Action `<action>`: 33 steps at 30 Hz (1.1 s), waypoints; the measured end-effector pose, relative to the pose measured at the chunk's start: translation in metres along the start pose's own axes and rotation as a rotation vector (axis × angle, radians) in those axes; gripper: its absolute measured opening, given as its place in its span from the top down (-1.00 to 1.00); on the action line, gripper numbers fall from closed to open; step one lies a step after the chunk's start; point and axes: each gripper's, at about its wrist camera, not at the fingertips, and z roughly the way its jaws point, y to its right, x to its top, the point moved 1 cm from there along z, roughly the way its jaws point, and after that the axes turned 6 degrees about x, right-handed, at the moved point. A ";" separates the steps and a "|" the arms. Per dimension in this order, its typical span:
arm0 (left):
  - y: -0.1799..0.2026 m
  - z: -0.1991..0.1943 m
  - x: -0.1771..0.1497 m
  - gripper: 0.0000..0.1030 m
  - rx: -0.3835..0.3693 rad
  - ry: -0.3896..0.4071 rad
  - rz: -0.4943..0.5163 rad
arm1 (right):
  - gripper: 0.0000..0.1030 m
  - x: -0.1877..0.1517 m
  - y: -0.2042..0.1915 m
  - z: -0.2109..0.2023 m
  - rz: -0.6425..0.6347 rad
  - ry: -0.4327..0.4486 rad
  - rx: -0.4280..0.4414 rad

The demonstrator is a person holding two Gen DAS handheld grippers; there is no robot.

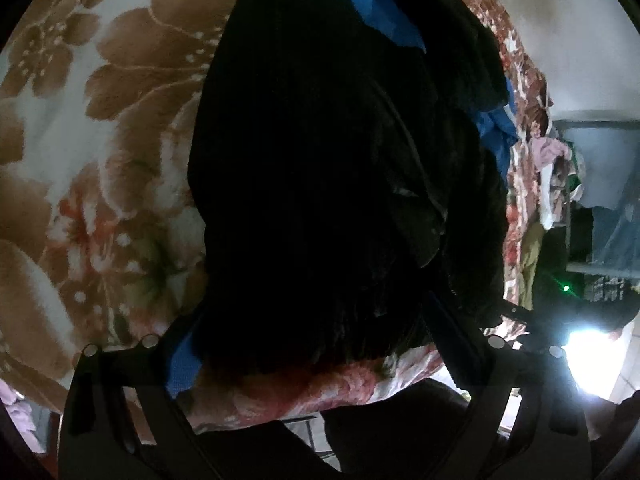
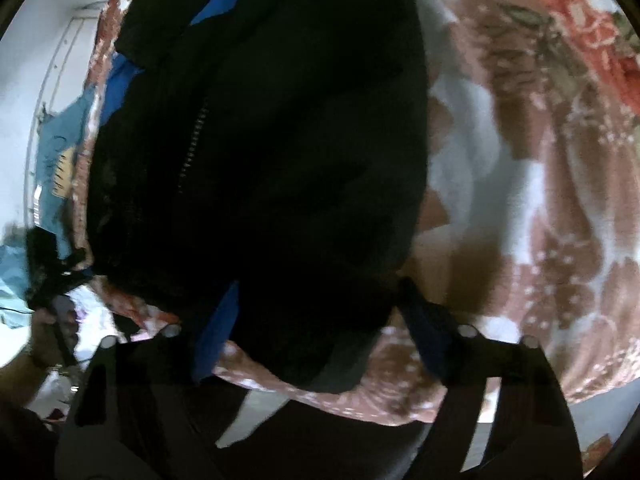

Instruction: Fold large clothes

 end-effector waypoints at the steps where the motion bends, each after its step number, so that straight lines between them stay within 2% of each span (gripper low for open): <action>1: 0.000 -0.001 0.000 -0.81 -0.006 0.001 0.006 | -0.50 0.000 -0.001 0.005 -0.001 -0.017 -0.008; 3: 0.000 0.001 -0.003 -0.70 -0.012 -0.015 0.031 | -0.45 0.004 0.000 0.007 0.014 -0.035 -0.002; 4: 0.001 0.002 -0.004 -0.36 -0.021 -0.024 0.042 | -0.35 0.005 0.001 0.007 0.023 -0.035 0.010; 5: 0.003 0.004 -0.004 0.13 -0.032 -0.037 0.052 | -0.24 0.007 -0.001 0.005 0.010 -0.030 0.012; 6: 0.005 0.005 -0.004 0.19 -0.037 -0.047 0.061 | 0.19 0.008 -0.005 -0.001 -0.030 -0.008 0.011; 7: 0.010 0.005 -0.004 0.19 -0.044 -0.048 0.085 | 0.36 0.008 -0.009 -0.005 -0.062 0.000 -0.002; 9: 0.014 0.006 -0.004 0.19 -0.043 -0.056 0.111 | 0.39 0.010 -0.015 -0.003 -0.086 -0.020 -0.016; 11: 0.013 0.013 -0.002 0.20 -0.047 -0.073 0.114 | 0.51 0.012 -0.018 0.000 -0.090 -0.025 -0.009; 13: 0.013 0.019 -0.001 0.33 -0.041 -0.084 0.122 | 0.61 0.016 -0.020 0.001 -0.087 -0.031 0.008; 17: 0.024 0.014 0.000 0.49 -0.102 -0.077 0.127 | 0.67 0.018 -0.018 -0.003 -0.060 -0.027 0.050; 20: 0.037 0.003 0.004 0.51 -0.157 -0.072 0.139 | 0.72 0.023 -0.018 -0.019 -0.040 -0.012 0.102; 25: 0.063 -0.023 0.021 0.54 -0.213 -0.034 0.183 | 0.74 0.036 -0.046 -0.042 -0.120 0.010 0.152; 30: 0.095 -0.049 0.047 0.55 -0.255 0.028 0.231 | 0.75 0.062 -0.080 -0.074 -0.163 0.087 0.228; 33: 0.120 -0.069 0.069 0.56 -0.272 0.080 0.280 | 0.75 0.079 -0.097 -0.092 -0.209 0.127 0.243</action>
